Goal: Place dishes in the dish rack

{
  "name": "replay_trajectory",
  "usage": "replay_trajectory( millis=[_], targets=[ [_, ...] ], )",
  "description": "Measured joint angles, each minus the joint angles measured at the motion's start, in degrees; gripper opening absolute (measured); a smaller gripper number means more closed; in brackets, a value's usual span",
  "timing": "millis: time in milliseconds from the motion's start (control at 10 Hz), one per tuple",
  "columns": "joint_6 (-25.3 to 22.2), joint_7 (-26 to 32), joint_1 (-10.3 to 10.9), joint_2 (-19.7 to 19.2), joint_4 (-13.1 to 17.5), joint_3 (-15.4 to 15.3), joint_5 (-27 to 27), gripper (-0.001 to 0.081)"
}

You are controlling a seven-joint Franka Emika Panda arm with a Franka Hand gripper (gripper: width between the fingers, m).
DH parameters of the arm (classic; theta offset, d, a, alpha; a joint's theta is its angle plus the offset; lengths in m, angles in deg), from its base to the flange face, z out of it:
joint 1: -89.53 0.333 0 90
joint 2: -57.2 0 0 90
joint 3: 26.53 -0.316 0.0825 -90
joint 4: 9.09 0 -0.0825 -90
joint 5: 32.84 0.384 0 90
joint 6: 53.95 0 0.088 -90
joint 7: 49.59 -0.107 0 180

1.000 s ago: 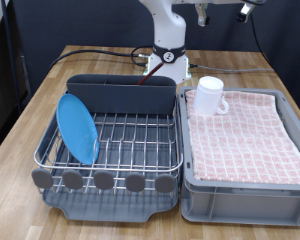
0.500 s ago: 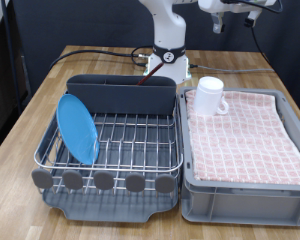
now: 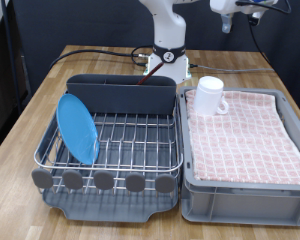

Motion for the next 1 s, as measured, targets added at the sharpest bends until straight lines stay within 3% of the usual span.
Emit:
replay_trajectory(
  millis=[600,1000],
  targets=[
    [0.66,2.23,1.26,-0.82,-1.61,-0.67,0.58,0.0802],
    [4.36,4.15,1.38,-7.48,0.06,-1.76,0.47,0.0802]
  ],
)
